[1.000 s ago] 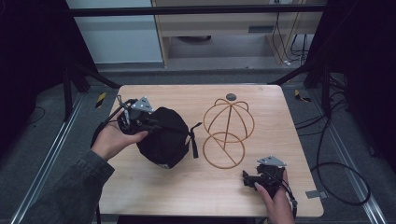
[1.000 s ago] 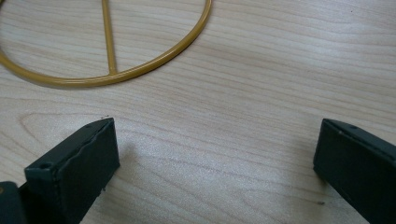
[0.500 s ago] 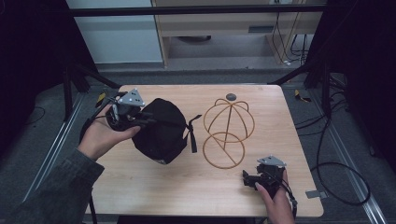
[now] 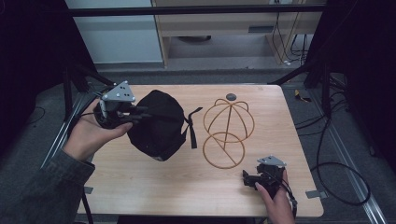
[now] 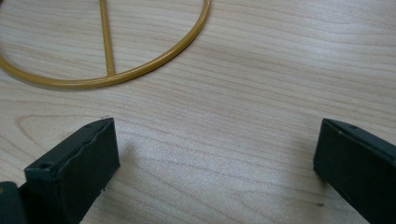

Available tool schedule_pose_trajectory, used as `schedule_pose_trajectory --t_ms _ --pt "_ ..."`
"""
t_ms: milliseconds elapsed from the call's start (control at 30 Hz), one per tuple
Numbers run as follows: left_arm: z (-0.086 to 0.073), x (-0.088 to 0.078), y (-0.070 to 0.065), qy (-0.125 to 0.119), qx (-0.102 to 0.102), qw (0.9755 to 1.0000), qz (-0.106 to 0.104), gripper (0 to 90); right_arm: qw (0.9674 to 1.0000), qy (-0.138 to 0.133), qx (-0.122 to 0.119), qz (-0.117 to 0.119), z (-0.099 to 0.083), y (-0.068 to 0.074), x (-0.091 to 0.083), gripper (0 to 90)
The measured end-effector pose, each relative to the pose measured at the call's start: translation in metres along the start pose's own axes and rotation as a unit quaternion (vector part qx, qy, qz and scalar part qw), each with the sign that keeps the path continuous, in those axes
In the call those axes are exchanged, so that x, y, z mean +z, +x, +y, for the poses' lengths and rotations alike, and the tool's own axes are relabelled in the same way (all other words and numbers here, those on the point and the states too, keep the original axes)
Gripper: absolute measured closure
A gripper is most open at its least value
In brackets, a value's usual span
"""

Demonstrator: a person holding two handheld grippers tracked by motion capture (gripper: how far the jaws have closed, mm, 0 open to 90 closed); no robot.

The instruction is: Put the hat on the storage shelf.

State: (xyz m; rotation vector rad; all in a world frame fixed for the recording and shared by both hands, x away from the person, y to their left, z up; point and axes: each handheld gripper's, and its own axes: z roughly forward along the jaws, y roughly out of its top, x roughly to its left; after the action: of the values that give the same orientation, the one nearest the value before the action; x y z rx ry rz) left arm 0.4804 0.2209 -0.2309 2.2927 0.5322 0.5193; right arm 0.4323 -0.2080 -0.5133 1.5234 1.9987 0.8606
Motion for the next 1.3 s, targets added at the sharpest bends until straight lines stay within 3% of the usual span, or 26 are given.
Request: schedule_pose_trajectory --t_ms 267,500,833,1033,1300 --pt "0.011 -0.010 -0.006 -0.019 0.007 0.9998 0.007 73.5 1.0000 0.000 -0.001 0.000 0.000 0.000 0.000 0.3" --pt "0.005 -0.013 -0.008 -0.017 0.005 0.9998 0.011 73.6 1.0000 0.000 -0.001 0.001 0.000 0.000 0.000 0.3" --pt "0.013 -0.025 -0.009 -0.025 0.011 0.9996 0.011 73.6 1.0000 0.001 0.000 0.000 0.000 0.000 0.000 0.3" --pt "0.025 -0.027 -0.010 -0.022 0.023 0.9994 0.015 73.6 1.0000 0.002 0.000 -0.001 0.000 0.000 0.000 0.3" --pt "0.044 -0.043 -0.008 -0.036 0.023 0.9990 0.013 73.9 1.0000 0.002 0.002 -0.001 0.000 0.000 0.000 0.3"
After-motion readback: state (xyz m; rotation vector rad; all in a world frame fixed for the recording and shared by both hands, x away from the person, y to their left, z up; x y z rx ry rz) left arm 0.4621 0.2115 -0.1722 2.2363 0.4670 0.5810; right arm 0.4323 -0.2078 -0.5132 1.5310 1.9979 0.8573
